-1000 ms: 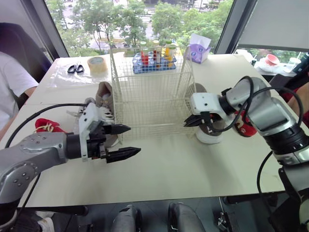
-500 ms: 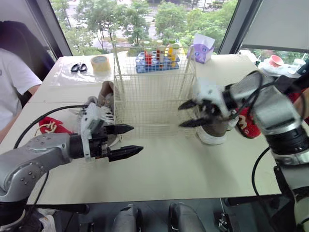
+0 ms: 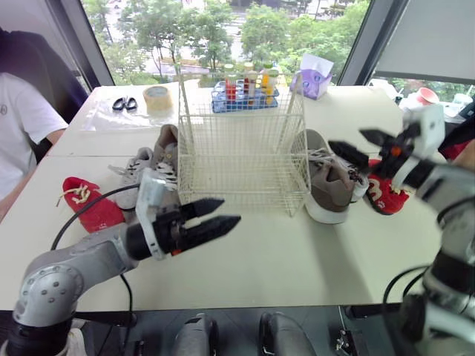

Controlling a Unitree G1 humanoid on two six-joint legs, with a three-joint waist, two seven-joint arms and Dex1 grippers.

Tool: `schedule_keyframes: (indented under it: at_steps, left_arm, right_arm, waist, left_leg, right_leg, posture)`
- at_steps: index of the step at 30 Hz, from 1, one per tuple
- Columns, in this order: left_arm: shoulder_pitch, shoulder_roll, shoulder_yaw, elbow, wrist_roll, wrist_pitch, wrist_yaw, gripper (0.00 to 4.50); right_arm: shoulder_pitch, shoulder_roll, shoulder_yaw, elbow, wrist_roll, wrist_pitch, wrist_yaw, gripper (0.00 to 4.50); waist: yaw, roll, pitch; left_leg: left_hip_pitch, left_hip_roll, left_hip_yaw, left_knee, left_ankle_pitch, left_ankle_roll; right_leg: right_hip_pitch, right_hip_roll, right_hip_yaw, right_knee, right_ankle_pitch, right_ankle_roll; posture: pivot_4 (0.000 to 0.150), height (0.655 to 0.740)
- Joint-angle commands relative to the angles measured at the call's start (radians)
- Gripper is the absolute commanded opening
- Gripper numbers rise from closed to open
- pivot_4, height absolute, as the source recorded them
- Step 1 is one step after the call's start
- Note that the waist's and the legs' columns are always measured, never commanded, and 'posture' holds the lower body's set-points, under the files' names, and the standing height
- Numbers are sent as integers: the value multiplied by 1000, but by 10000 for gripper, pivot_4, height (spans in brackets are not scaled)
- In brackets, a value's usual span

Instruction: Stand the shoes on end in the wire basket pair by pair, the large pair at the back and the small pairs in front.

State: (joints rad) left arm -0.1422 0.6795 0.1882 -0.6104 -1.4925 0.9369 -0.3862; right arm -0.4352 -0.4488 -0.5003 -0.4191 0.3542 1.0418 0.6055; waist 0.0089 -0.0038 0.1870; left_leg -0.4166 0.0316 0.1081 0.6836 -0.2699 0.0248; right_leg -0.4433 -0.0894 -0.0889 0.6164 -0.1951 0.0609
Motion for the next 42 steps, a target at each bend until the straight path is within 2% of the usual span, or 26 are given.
schedule_keyframes:
  at_steps: [1,5,15,18,25,26,28,32,34,36,37,39,42]
  left_arm:
    - [8,22,-1,-4,7,-8,-10,45000]
    - [22,49,-30,2,72,-6,-65,45000]
    - [0,40,-80,14,172,-18,-111,45000]
    - [-3,37,-82,16,192,-21,-116,45000]
    - [-15,31,-84,20,213,-19,-125,45000]
    - [-19,31,-84,22,213,-18,-127,45000]
    - [-32,39,-75,29,205,-12,-136,45000]
    - [-58,64,-33,58,170,-6,-176,45000]
    - [-67,115,22,73,105,11,-262,45000]
    - [-85,152,60,112,45,31,-302,45000]
    - [-116,159,79,158,14,35,-296,45000]
    - [-155,166,101,212,-20,37,-289,45000]
    - [-241,157,132,269,-25,11,-243,45000]
  right_arm:
    - [82,60,24,-162,-25,-104,-119,44902]
    - [194,138,90,-178,-48,-202,-197,44902]
    - [245,166,215,75,-103,-387,-270,44902]
    - [250,164,250,122,-128,-443,-286,36291]
    - [294,167,306,136,-153,-475,-310,4453]
    - [296,170,304,130,-152,-473,-319,2084]
    - [277,169,291,107,-151,-476,-343,1531]
    - [159,148,240,62,-154,-505,-409,1530]
    - [-21,103,174,60,-141,-515,-467,1530]
    - [-170,51,141,62,-145,-502,-503,1530]
    - [-265,12,143,73,-154,-503,-507,1530]
    - [-373,-34,151,91,-160,-506,-509,1530]
    - [-501,-104,182,134,-171,-558,-468,1530]
  waist:
    - [1,1,0]
    - [0,1,-1]
    - [-2,0,-1]
    - [-5,0,-2]
    - [-18,-4,-4]
    - [-18,-4,-4]
    - [-18,-4,-5]
    - [-20,-3,-4]
    - [-22,1,0]
    - [-24,6,3]
    - [-23,8,5]
    - [-16,11,7]
    - [-17,5,3]
  left_leg:
    - [0,0,0,0,0,0]
    - [1,1,0,0,0,0]
    - [2,1,-1,-1,0,0]
    - [2,1,-1,-1,0,0]
    - [2,2,-2,-2,0,0]
    - [2,2,-2,-2,0,0]
    - [3,2,-2,-2,0,0]
    - [2,1,-2,-2,0,0]
    - [0,1,-1,-2,0,0]
    - [-8,1,0,0,1,0]
    - [-13,0,2,0,2,0]
    - [-14,-1,3,-1,5,-4]
    - [-12,0,-1,-4,5,-6]
  right_leg:
    - [0,0,0,0,0,0]
    - [0,2,0,0,-2,-3]
    - [1,2,0,-2,-3,-4]
    - [1,2,0,-2,-3,-5]
    - [2,2,0,-2,-3,-5]
    - [2,2,0,-2,-3,-5]
    - [2,2,0,-2,-4,-5]
    - [1,2,0,-2,-4,-5]
    - [0,2,0,-2,-4,-5]
    - [-10,2,1,-1,-3,-7]
    - [-16,1,4,3,-2,-6]
    - [-19,1,4,4,-1,-1]
    - [-16,4,0,3,-3,0]
  posture:
    - [1500,7400]
    - [1500,7400]
    - [1500,7400]
    - [1500,7400]
    - [1500,7400]
    - [1500,7400]
    - [1500,7400]
    - [1500,7400]
    - [1500,7400]
    - [1500,7400]
    - [1500,7400]
    - [1500,7400]
    - [1500,7400]
